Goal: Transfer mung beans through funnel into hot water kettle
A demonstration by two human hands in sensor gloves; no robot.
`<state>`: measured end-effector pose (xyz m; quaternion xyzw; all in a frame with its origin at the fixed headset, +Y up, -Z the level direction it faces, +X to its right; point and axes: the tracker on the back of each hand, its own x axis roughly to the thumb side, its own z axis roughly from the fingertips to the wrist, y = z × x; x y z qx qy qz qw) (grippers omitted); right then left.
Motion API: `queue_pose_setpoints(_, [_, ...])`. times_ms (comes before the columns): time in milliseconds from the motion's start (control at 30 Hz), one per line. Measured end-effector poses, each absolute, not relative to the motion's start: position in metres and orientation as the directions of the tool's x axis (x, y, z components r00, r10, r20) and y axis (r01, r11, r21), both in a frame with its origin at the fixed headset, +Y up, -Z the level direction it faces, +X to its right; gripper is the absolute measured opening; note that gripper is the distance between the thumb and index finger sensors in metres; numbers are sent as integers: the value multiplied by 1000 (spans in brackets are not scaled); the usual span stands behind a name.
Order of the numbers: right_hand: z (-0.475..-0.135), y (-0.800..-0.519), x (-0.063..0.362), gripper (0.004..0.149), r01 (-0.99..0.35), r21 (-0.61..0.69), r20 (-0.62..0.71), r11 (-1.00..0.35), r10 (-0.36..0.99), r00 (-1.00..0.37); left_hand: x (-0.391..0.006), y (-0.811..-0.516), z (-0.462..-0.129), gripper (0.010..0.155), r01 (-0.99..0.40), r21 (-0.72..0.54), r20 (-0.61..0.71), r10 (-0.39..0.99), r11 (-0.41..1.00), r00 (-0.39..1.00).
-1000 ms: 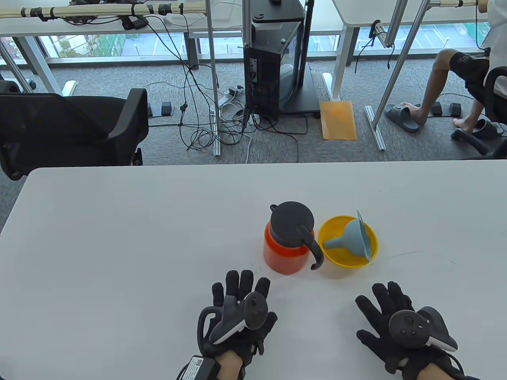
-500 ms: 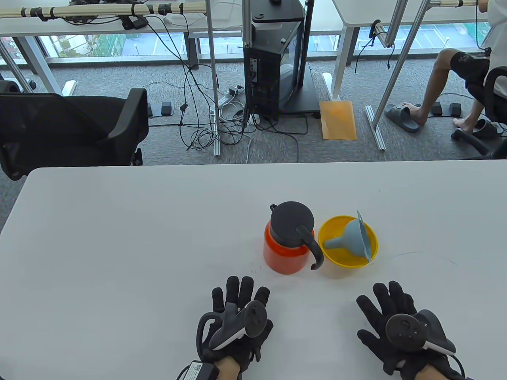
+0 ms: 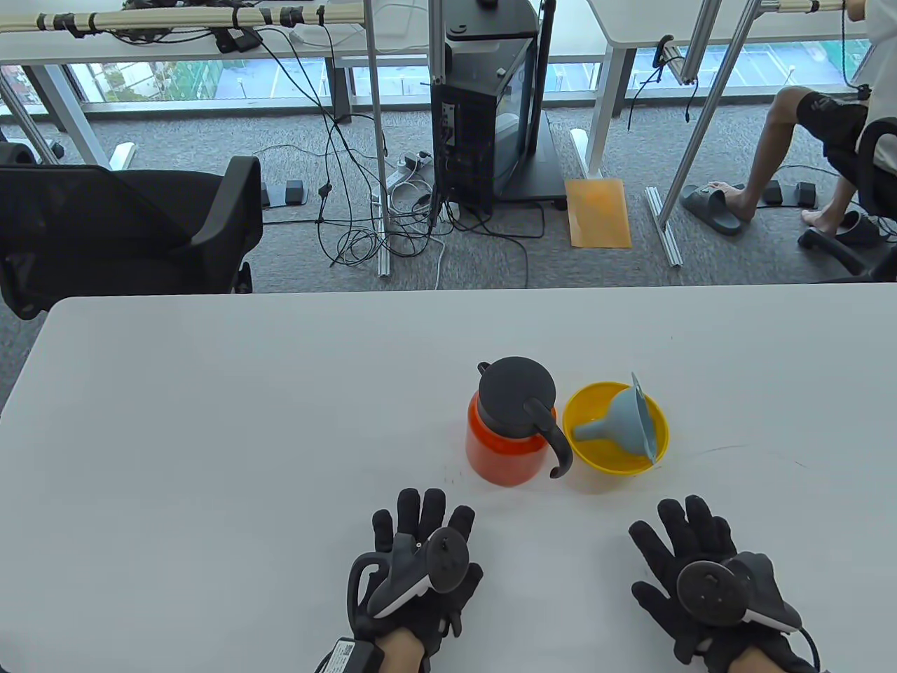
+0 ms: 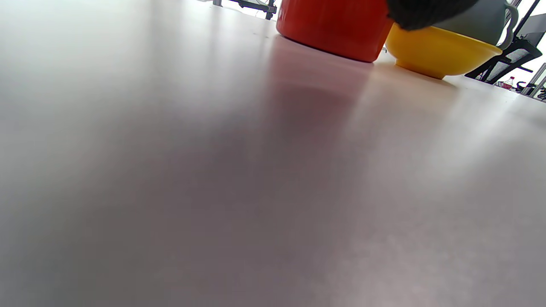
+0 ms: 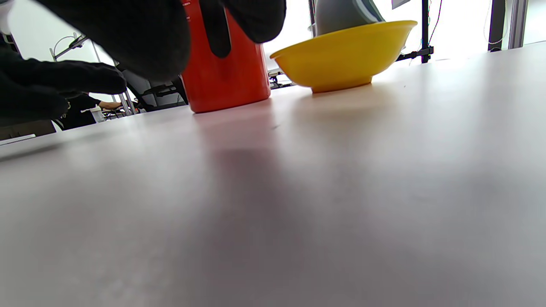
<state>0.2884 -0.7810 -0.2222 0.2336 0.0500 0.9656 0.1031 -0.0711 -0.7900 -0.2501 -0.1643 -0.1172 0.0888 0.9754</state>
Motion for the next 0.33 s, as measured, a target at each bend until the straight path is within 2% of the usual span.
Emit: queue_pose_setpoints(333, [-224, -784, 287, 80, -184, 177, 454, -967, 246, -856, -73, -793, -248, 80, -141, -368, 194, 224, 919, 955])
